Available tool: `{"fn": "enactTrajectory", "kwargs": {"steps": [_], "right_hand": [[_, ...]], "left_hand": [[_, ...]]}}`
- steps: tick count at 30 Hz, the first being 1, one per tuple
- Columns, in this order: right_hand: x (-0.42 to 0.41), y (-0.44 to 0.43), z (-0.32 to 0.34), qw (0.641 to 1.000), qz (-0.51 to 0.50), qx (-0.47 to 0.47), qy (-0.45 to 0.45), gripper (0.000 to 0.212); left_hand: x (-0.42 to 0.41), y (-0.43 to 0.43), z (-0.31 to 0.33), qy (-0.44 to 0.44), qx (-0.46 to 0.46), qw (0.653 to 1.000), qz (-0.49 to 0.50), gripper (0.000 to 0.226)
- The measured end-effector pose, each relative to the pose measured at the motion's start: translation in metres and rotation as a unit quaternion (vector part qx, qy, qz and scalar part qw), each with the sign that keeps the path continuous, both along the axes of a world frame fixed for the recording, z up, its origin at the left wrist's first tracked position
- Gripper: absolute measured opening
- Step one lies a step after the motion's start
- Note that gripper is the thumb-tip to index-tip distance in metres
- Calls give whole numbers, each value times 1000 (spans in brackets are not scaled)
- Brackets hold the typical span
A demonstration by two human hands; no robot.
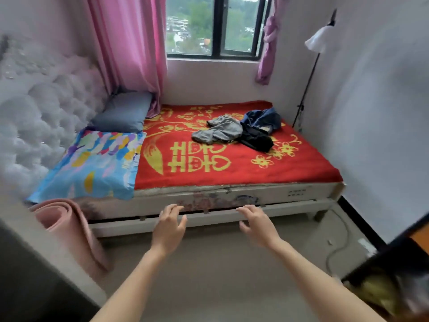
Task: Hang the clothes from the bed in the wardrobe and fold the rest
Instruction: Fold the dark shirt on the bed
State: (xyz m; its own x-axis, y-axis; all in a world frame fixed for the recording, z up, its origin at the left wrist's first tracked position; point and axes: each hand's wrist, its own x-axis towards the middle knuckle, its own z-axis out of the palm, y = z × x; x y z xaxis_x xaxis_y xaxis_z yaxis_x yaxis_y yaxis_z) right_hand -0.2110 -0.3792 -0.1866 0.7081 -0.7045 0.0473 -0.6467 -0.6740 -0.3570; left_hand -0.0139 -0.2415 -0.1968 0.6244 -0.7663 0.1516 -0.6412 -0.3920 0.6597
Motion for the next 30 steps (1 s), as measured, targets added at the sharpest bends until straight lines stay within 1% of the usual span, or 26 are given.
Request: {"fn": "enactTrajectory", "kwargs": {"steps": [3, 6, 9, 11, 14, 17, 19, 22, 23, 25, 26, 28, 30], "right_hand": [[-108, -15, -2, 989, -147, 10, 0, 42], [-189, -14, 0, 970, -241, -16, -12, 41], [-274, 6, 10, 940, -335, -64, -26, 40], [-315, 28, 19, 923, -372, -91, -32, 37], [-364, 64, 31, 883, -437, -159, -60, 31], [-409, 104, 32, 820, -535, -202, -30, 31], [-439, 130, 31, 776, -606, -176, 10, 39], [-475, 161, 24, 718, -682, -101, 98, 56], [-484, 166, 22, 707, -693, -74, 117, 60], [-496, 167, 22, 704, -695, -30, 142, 68], [-500, 163, 23, 711, -687, -16, 150, 71], [-502, 151, 25, 725, -671, 12, 157, 72], [-501, 140, 24, 729, -662, 34, 169, 68]], "left_hand": [[-94, -59, -8, 9, 6, 994, -107, 36], [-177, -95, -10, 3, 3, 980, -199, 35], [-267, -125, -14, -20, 9, 947, -322, 37], [-316, -131, -11, -42, 5, 919, -391, 39], [-384, -138, -1, -78, -27, 870, -486, 41], [-446, -132, 10, -121, -86, 808, -570, 40], [-481, -128, 15, -147, -129, 762, -618, 44], [-521, -132, 13, -209, -83, 698, -679, 57], [-531, -134, 11, -232, -63, 680, -692, 59], [-545, -136, 6, -272, -27, 647, -712, 63], [-548, -137, 2, -282, -4, 635, -719, 65], [-548, -139, -7, -285, 48, 623, -727, 65], [-545, -141, -14, -296, 75, 612, -730, 68]]}}
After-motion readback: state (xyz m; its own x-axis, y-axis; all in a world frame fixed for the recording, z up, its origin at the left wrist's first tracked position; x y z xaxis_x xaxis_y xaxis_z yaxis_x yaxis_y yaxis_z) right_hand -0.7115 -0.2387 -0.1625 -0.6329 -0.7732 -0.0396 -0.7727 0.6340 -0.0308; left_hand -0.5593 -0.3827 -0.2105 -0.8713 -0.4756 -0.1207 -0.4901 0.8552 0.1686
